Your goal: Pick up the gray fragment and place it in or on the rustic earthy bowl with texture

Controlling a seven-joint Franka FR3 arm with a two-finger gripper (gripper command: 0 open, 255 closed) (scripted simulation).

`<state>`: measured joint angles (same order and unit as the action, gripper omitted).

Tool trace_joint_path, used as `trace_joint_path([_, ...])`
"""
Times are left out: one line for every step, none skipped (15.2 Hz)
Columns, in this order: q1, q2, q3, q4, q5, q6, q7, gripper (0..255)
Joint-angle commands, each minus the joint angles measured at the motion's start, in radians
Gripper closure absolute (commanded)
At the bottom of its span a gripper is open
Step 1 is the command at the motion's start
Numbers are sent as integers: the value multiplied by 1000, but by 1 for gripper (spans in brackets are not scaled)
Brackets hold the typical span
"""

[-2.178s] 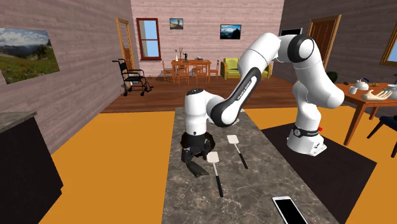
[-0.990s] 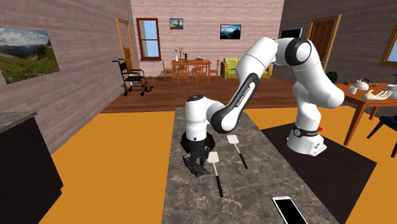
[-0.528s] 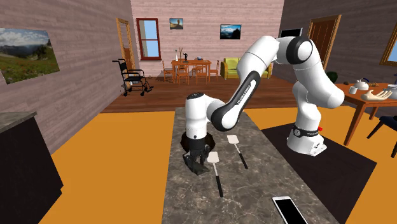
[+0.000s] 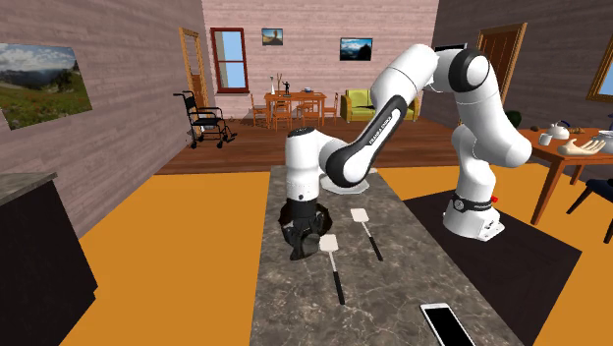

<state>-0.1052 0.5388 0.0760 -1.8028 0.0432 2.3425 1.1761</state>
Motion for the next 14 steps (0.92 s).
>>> trace_joint_path([0,-19,1,1,0,-21,1,255])
trace_joint_path([-1,-28,1,3,1,-31,2,255])
trace_joint_path([-1,-36,1,5,1,-41,2,255])
trace_joint_path([-1,-44,1,6,1,-51,3,255])
trace_joint_path([-1,-52,1,9,1,-61,3,255])
trace_joint_path([-2,-60,2,11,2,-71,3,255])
trace_joint_path([-2,-68,2,14,2,-82,4,255])
trace_joint_path([-2,-76,2,16,2,-92,4,255])
trace_joint_path([-2,-83,2,20,2,-102,5,255])
trace_joint_path([-2,-90,2,23,2,-113,5,255])
trace_joint_path([-3,-97,2,26,2,-124,6,255])
trace_joint_path([-3,-104,3,30,3,-134,6,255])
trace_joint_path([-3,-111,3,34,3,-145,7,255])
trace_joint_path([-3,-118,3,38,3,-156,7,255])
